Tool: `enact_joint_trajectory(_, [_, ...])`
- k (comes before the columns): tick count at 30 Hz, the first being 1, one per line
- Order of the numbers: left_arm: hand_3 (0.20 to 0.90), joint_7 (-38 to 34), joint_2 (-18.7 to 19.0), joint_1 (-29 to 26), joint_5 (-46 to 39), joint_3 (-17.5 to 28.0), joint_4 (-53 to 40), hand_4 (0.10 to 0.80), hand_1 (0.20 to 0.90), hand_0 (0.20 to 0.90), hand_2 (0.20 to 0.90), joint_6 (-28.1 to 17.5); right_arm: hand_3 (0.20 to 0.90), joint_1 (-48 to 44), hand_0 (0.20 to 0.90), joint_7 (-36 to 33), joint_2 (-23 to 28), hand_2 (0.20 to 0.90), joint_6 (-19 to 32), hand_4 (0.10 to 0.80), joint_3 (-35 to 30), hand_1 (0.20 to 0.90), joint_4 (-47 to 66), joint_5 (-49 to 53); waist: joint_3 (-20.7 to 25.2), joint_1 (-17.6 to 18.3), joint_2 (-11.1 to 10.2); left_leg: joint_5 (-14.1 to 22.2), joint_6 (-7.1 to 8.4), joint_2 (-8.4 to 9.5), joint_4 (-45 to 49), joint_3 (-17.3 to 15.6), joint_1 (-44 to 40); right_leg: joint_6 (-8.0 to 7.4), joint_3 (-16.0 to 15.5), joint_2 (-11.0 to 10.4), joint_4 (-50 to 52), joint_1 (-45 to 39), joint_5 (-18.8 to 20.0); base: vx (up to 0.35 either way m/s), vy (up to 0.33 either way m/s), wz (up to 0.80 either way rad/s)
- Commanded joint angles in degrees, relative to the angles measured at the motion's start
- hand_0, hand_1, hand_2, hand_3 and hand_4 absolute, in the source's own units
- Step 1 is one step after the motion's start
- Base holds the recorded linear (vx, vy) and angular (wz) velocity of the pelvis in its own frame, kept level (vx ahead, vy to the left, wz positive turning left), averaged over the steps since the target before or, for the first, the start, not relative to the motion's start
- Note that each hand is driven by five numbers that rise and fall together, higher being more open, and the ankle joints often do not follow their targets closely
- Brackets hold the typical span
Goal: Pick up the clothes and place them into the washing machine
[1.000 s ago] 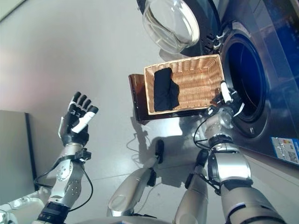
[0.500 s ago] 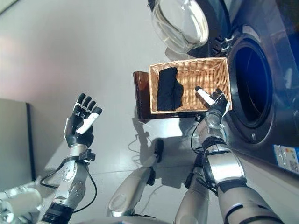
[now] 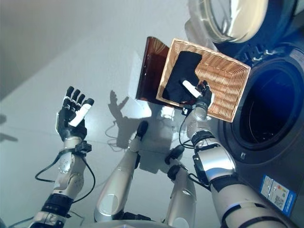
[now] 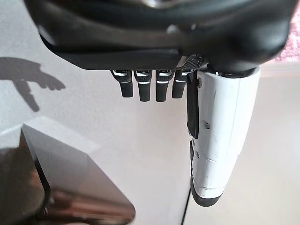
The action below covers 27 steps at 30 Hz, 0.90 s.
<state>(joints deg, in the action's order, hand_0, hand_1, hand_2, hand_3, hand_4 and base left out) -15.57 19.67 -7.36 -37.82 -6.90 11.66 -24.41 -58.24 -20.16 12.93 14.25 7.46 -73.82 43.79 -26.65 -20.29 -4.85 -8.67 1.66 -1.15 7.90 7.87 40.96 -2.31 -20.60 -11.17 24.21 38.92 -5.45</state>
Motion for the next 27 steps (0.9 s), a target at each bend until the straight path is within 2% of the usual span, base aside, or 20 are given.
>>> enact_joint_trajectory(1, [0.900, -0.83, 3.10, -0.01, 2.12, 5.41, -8.22, 0.800, 0.900, 0.900, 0.900, -6.32, 0.900, -2.77, 0.900, -0.29, 0.62, 0.900, 3.57, 0.800, 1.76, 0.900, 2.54, 0.19, -2.56, -2.83, -0.01, 9.04, 2.28, 2.70, 6.96, -2.17, 1.73, -2.81, -0.05, 0.42, -4.63, -6.14, -0.90, -0.007, -0.007, 0.24])
enact_joint_trajectory(7, [0.900, -1.75, 4.91, -1.36, 3.03, 5.23, -10.28, 0.800, 0.900, 0.900, 0.900, -5.94, 0.900, -8.66, 0.900, -1.94, 2.12, 0.900, 0.98, 0.800, 3.22, 0.900, -1.90, -2.84, -3.13, -4.48, 0.42, 10.60, 1.73, 4.23, 12.37, -0.36, 8.85, -2.34, -2.19, -0.58, 1.93, -0.21, -4.07, 0.001, -0.006, 0.22])
enact_joint_trajectory(8, [0.900, -2.20, 4.94, -1.62, 3.01, 5.65, -10.21, 0.800, 0.900, 0.900, 0.900, -6.16, 0.845, -9.44, 0.845, -2.27, 2.58, 0.845, 0.42, 0.761, 3.37, 0.845, -2.59, -3.58, -3.14, -4.83, 0.54, 10.58, 1.74, 4.37, 12.84, -0.17, 9.77, -2.38, -2.62, -0.85, 2.93, 0.75, -4.35, 0.002, 0.023, 0.13])
enact_joint_trajectory(9, [0.900, -2.55, 5.40, -1.88, 3.36, 5.73, -10.37, 0.800, 0.900, 0.900, 0.900, -6.11, 0.535, -10.64, 0.535, -2.41, 3.50, 0.535, -0.24, 0.539, 3.80, 0.535, -3.56, -4.54, -3.14, -5.10, 0.69, 10.65, 1.67, 4.54, 13.16, -0.04, 10.76, -2.40, -2.92, -1.11, 3.65, 1.64, -4.54, 0.001, 0.030, 0.10])
enact_joint_trajectory(10, [0.900, -2.81, 5.54, -1.94, 3.53, 5.67, -10.54, 0.800, 0.900, 0.900, 0.900, -6.12, 0.288, -11.55, 0.288, -2.81, 3.86, 0.288, -0.76, 0.363, 4.55, 0.288, -3.83, -5.57, -3.15, -5.37, 0.79, 10.68, 1.60, 4.45, 13.27, -0.08, 11.33, -2.47, -3.18, -1.37, 3.87, 2.01, -4.75, 0.006, 0.034, 0.10])
enact_joint_trajectory(11, [0.900, -3.07, 5.66, -2.08, 4.00, 5.74, -10.78, 0.800, 0.900, 0.900, 0.900, -6.20, 0.200, -12.13, 0.200, -3.27, 4.38, 0.200, -1.09, 0.300, 4.58, 0.200, -4.18, -6.21, -3.15, -5.47, 0.86, 10.65, 1.55, 4.58, 13.31, 0.04, 11.82, -2.49, -3.19, -1.47, 4.03, 2.51, -4.83, 0.026, 0.024, 0.09])
enact_joint_trajectory(19, [0.900, -4.34, 5.69, -2.26, 4.21, 5.99, -11.03, 0.800, 0.900, 0.900, 0.900, -6.13, 0.200, -12.82, 0.200, -4.63, 6.12, 0.200, -4.94, 0.300, 7.18, 0.200, -7.60, -14.43, -3.15, -5.18, 0.44, 10.32, 1.16, 4.57, 11.94, 0.10, 10.56, -1.95, -3.12, -1.62, 3.35, 1.98, -4.96, 0.011, 0.009, 0.03])
enact_joint_trajectory(27, [0.900, -3.91, 5.22, -1.29, 4.14, 5.80, -9.98, 0.800, 0.900, 0.900, 0.900, -6.29, 0.200, -9.46, 0.200, -5.31, 9.33, 0.200, -5.46, 0.300, 5.86, 0.200, -7.72, -16.16, -3.12, -4.36, 0.31, 10.25, 0.85, 4.32, 10.80, -0.86, 6.96, -1.89, -1.84, -1.43, 2.11, -0.82, -4.42, 0.000, -0.002, -0.01])
